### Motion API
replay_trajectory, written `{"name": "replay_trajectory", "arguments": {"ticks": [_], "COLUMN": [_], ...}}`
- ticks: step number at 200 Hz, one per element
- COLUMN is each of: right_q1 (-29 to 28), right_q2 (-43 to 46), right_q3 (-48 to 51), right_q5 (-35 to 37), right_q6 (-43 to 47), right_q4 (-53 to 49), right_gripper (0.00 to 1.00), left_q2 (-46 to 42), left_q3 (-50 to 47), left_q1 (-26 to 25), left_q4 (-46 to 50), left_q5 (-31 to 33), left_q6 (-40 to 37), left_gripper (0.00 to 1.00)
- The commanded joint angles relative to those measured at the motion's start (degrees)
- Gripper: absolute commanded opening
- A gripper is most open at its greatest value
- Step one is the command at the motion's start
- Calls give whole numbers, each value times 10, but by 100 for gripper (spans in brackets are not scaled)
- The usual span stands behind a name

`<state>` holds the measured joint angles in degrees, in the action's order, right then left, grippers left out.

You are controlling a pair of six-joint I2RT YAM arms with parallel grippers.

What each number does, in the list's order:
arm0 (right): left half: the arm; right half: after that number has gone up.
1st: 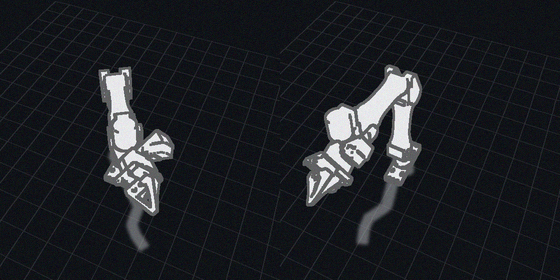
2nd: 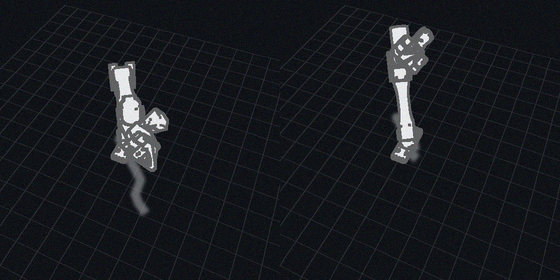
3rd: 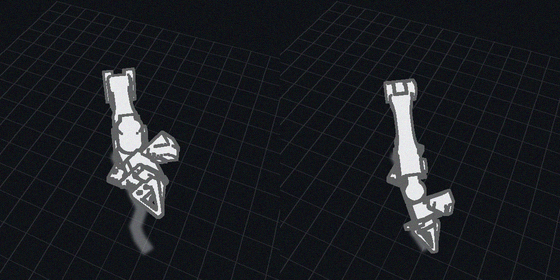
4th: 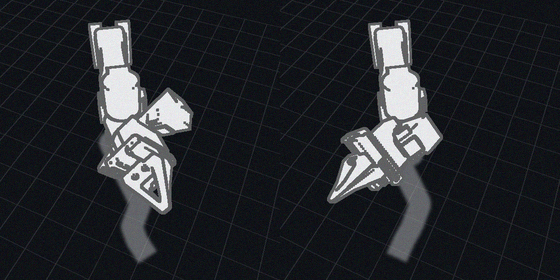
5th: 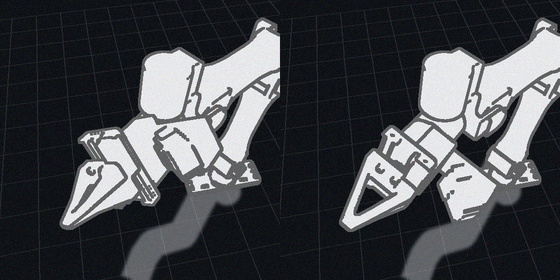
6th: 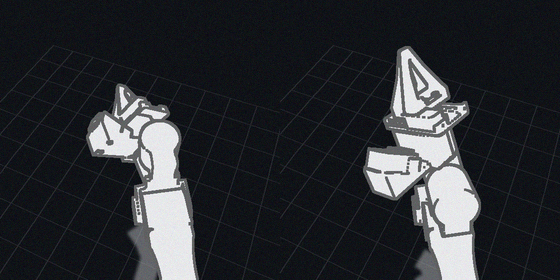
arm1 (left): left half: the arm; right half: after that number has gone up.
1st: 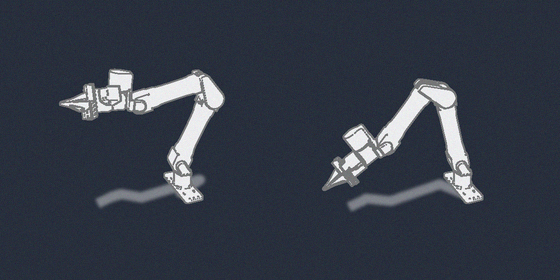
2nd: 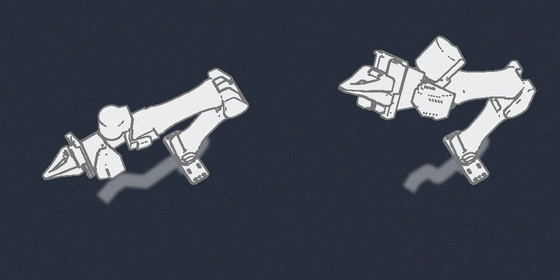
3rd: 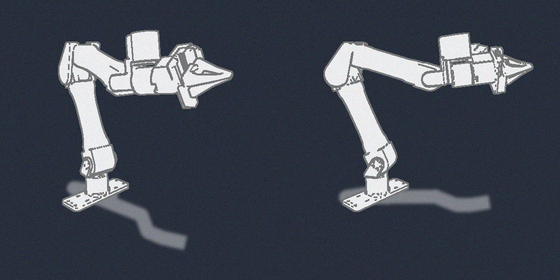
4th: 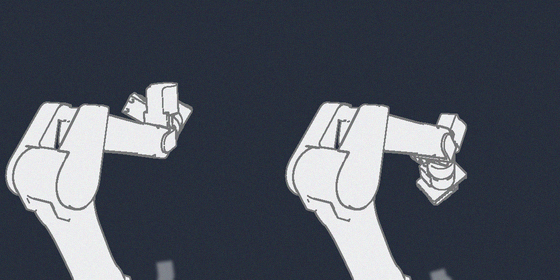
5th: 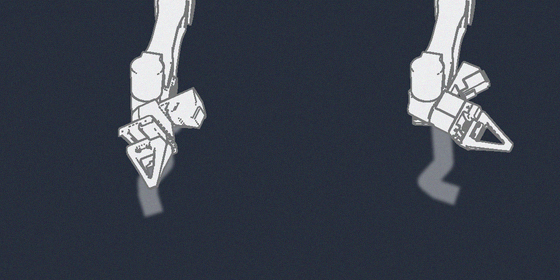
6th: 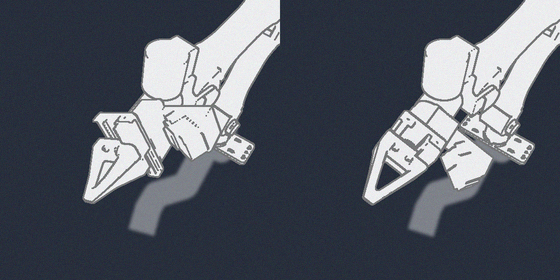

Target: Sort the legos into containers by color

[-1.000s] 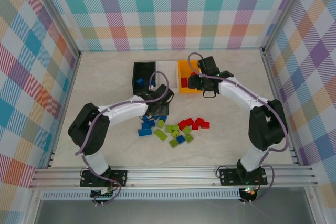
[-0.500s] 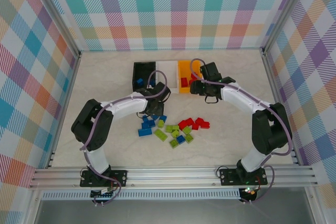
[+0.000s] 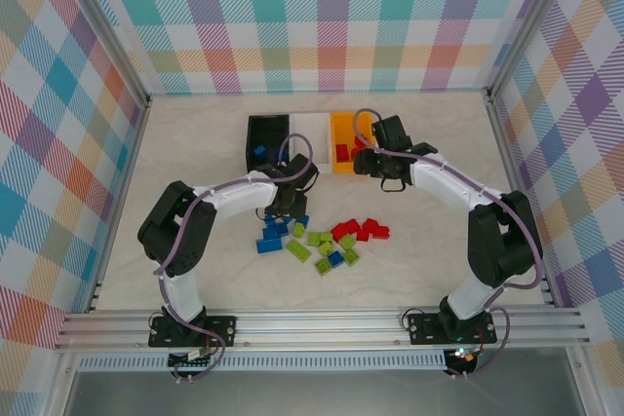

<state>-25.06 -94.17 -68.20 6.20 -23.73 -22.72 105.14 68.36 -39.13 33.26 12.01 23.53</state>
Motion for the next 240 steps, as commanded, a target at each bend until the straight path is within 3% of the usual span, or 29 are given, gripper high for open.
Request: {"name": "replay_trajectory", "arguments": {"ticks": [1, 54, 99, 142, 207, 240], "right_q1": [0, 0, 0, 1, 1, 0], "right_q2": [6, 8, 10, 10, 7, 8], "right_q3": [2, 6, 5, 10, 11, 10], "right_q5": [3, 6, 6, 4, -6, -11], "right_q6": [-11, -14, -17, -19, -25, -26], "right_q4": [6, 5, 8, 15, 24, 28], "right_gripper": [57, 57, 57, 57, 57, 58], "left_q2": [-7, -31, -77, -100, 78, 152], "left_q3": [-25, -27, 5, 76, 285, 353], "left_q1": [0, -2, 8, 64, 131, 143], "left_q4": [11, 6, 18, 13, 14, 27], "left_q5": [-6, 11, 38, 109, 225, 240], "left_q6": [2, 13, 27, 41, 18, 19], "left_gripper": [55, 36, 32, 31, 30, 30]}}
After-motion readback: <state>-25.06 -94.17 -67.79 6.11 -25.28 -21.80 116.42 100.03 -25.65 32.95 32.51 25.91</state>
